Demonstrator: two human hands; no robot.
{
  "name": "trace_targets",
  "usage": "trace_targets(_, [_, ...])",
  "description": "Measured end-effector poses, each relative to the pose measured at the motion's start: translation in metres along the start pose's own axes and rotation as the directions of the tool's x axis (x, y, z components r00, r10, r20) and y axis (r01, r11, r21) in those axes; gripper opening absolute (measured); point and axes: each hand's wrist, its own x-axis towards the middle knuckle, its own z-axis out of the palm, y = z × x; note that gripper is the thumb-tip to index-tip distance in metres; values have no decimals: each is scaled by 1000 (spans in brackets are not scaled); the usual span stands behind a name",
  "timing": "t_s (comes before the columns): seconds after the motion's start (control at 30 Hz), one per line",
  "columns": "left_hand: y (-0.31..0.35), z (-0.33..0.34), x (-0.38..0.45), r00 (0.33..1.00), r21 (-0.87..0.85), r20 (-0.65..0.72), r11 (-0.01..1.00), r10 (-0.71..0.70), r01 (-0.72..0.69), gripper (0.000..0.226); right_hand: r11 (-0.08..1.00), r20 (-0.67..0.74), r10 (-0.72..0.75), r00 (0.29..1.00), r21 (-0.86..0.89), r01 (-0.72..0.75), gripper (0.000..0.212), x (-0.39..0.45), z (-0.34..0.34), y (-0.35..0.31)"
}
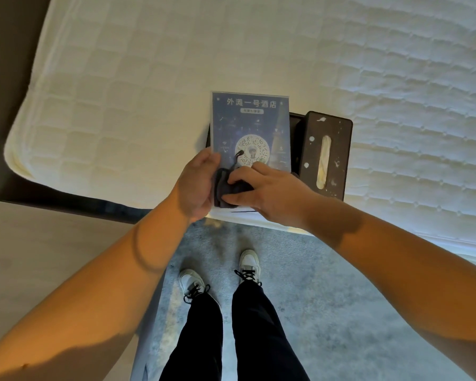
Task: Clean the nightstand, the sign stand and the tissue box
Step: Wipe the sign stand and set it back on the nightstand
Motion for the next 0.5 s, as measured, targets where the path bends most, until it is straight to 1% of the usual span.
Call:
trace_targets(0.07, [-4, 1, -3, 1000, -9, -6, 1000, 6, -6, 39, 1000, 30, 12, 999, 0, -12, 48, -12, 1, 6])
trace_targets(0.13, [-5, -2, -1, 998, -2, -59, 1000, 12, -12, 37, 999, 49, 45, 998, -15, -44, 50, -29, 2, 17])
trace_targets(0.27, [4, -13, -1, 984, 26, -174, 999, -28, 33, 27, 981, 116, 183, 976, -80, -174, 54, -66, 8, 45])
trace_targets(0.33, [8, -15, -2, 976, -10, -215, 999, -39, 37, 22, 965, 119, 254, 960, -103, -242, 50, -77, 9, 53])
trace_targets(0.4, [11, -15, -1, 973, -18, -229, 1000, -28, 24, 19, 947, 45, 317, 947, -75, -313, 39, -78, 7, 57])
trace_targets(0.5, [12, -13, 2, 968, 15, -249, 1000, -23, 28, 20, 915, -137, 399, 907, -3, -403, 30, -66, -4, 58])
